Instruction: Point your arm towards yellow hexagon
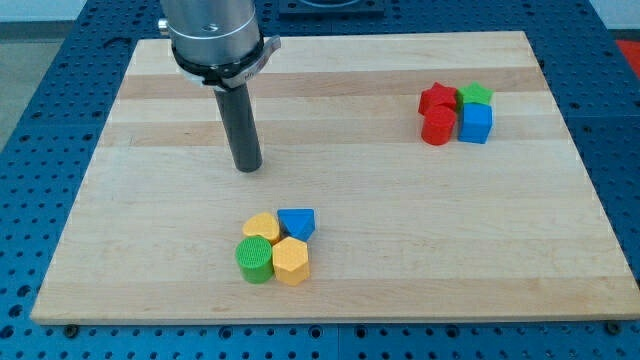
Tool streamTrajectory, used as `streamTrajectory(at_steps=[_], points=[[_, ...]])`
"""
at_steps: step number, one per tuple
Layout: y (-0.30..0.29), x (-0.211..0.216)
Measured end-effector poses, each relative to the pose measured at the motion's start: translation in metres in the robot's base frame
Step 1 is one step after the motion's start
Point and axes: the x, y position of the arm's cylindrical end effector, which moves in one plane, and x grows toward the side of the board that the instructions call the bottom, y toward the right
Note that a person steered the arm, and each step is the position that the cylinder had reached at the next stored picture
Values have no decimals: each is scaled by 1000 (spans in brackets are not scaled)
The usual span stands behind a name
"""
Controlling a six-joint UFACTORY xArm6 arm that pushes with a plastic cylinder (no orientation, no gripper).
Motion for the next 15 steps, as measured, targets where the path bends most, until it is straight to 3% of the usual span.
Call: streamTrajectory(at_steps=[1, 3, 5, 7, 10, 13, 15], points=[[16, -9], [108, -8], [128, 0], [196, 90], [138, 148], [92, 154], [111, 152]])
